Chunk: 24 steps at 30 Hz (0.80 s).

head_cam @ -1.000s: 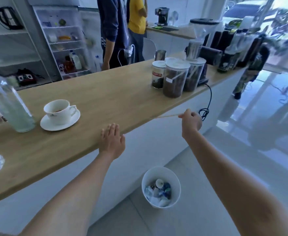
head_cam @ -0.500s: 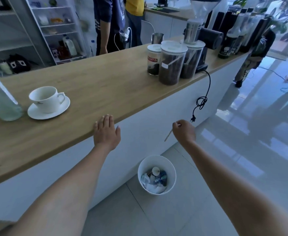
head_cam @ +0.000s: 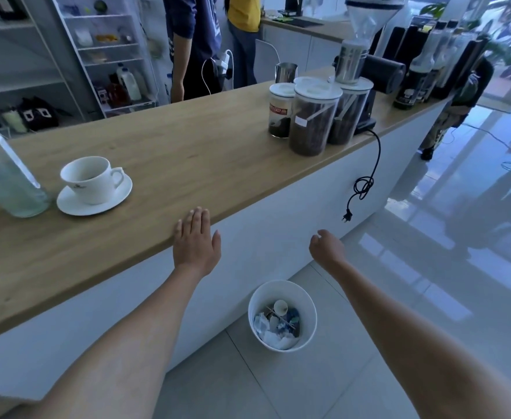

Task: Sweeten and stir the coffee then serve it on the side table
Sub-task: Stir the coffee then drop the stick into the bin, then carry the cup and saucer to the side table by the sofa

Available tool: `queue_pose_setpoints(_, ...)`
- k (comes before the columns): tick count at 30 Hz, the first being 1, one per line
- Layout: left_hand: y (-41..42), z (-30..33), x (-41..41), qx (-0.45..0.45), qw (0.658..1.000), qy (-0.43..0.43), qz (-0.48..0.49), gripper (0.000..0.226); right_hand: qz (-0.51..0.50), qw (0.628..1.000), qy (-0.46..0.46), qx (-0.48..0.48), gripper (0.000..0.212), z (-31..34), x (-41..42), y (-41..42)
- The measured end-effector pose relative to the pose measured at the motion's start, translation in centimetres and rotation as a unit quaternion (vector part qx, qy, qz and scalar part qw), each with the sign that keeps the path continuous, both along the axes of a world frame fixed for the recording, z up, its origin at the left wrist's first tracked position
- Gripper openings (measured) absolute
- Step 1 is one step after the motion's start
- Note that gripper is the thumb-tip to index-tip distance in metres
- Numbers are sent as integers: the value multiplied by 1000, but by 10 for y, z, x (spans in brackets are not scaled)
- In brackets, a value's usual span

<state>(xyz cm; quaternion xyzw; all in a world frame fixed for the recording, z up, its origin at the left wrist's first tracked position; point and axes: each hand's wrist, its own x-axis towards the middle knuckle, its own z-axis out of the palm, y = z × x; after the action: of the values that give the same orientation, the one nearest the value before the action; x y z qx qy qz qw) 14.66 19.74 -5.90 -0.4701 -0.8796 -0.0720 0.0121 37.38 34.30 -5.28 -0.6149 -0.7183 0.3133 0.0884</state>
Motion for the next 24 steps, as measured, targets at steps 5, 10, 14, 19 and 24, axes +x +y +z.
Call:
queue_pose_setpoints(5, -4, 3, -9, 32, 998, -32, -37, 63, 167, 975, -99, 107, 61, 13, -36, -8)
queue_pose_setpoints(10, -16, 27, -45, 85, 995, -42, -7, 64, 264, 945, -119, 152, 66, 31, -90, -24)
queue_pose_setpoints(14, -44, 42, -81, 94, 995, -15, 32, 70, 308, 932, -101, 165, 65, 39, -136, -38)
queue_pose_setpoints(19, -85, 50, -120, 88, 989, -10, 117, 61, 352, 920, -56, 160, 64, 51, -197, -57)
queue_pose_setpoints(24, -118, 61, -150, 89, 971, -62, 213, 63, 334, 933, 125, 49, 61, 62, -269, -77)
